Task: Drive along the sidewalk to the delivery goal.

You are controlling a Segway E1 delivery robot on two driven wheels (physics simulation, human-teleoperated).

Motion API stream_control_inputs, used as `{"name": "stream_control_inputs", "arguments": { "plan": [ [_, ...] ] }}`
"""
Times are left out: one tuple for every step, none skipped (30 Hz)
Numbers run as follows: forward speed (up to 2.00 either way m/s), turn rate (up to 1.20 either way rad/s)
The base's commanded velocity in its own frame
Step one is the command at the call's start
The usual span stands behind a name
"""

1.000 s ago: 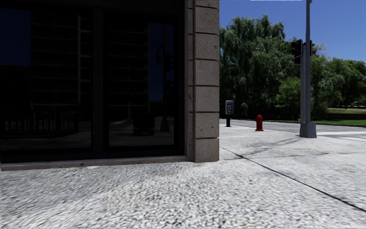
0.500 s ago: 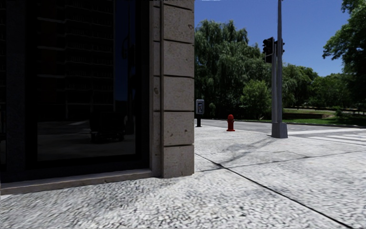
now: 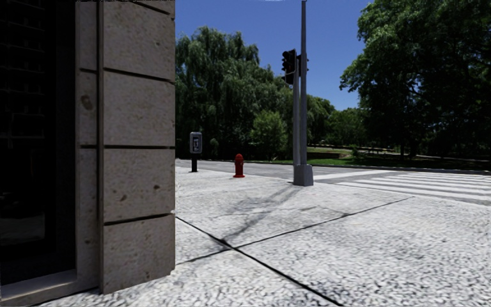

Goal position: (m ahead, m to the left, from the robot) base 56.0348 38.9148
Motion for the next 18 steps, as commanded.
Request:
{"name": "stream_control_inputs", "arguments": {
  "plan": [
    [1.48,-0.67],
    [1.48,-0.67],
    [1.48,-0.67],
    [1.48,-0.67],
    [1.48,-0.67],
    [1.48,-0.67],
    [1.48,-0.67],
    [1.48,-0.67],
    [1.48,-0.67],
    [1.48,-0.6],
    [1.48,-0.44],
    [1.48,-0.44],
    [1.48,0.0],
    [1.48,0.0],
    [1.48,0.0],
    [1.48,0.0],
    [1.48,0.0],
    [1.48,0.0]
  ]
}}
